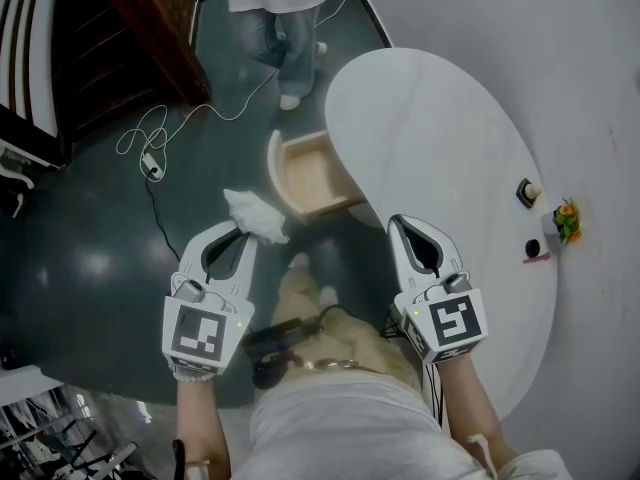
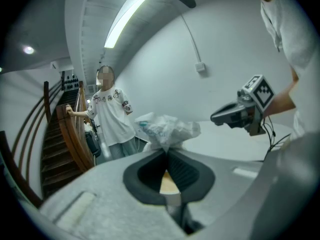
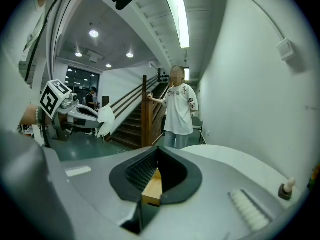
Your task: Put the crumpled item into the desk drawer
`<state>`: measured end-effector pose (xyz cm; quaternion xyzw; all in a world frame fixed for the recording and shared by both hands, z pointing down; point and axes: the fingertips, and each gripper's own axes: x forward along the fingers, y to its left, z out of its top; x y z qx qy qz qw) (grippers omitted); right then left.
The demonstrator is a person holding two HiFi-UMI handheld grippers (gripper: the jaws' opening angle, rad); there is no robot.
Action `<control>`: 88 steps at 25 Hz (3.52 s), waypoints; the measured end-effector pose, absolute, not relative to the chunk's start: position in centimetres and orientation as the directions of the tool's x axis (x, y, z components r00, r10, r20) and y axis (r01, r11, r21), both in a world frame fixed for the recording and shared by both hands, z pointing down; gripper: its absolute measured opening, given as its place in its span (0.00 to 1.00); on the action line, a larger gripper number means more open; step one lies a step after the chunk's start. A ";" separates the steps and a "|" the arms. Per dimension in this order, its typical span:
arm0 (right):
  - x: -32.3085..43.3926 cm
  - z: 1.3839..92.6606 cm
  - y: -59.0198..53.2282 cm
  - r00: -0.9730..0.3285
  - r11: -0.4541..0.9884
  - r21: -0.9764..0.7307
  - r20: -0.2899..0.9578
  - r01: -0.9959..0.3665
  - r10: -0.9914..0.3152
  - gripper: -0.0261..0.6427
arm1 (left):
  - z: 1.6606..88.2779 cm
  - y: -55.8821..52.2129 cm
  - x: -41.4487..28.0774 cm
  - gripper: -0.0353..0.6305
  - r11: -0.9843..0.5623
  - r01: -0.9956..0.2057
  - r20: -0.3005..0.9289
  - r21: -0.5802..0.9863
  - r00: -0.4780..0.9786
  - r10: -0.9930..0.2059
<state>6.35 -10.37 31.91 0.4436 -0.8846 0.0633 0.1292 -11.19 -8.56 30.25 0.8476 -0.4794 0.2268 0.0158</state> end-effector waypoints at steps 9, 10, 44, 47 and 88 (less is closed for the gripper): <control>6.3 33.4 -12.7 -0.525 0.556 0.003 0.326 -0.831 -0.786 0.05 | 31.5 -12.0 -10.6 0.05 -0.589 -0.790 0.413 -0.170 0.486 -0.771; 6.4 33.5 -13.0 -0.512 0.545 0.002 0.338 -0.838 -0.789 0.05 | 31.6 -12.4 -10.6 0.05 -0.598 -0.782 0.411 -0.174 0.494 -0.766; 6.5 40.8 -20.4 -0.356 0.361 -0.080 0.455 -0.929 -0.816 0.05 | 50.8 -23.6 -7.8 0.05 -0.846 -0.510 0.703 -0.157 0.544 -0.459; 6.6 41.5 -20.9 -0.349 0.349 -0.088 0.464 -0.933 -0.814 0.05 | 53.5 -24.2 -7.9 0.05 -0.861 -0.490 0.743 -0.137 0.524 -0.416; 11.1 45.7 -19.8 -0.249 0.195 -0.159 0.485 -0.968 -0.839 0.05 | 69.8 -25.6 -4.2 0.12 -0.990 -0.102 0.975 -0.096 0.192 -0.114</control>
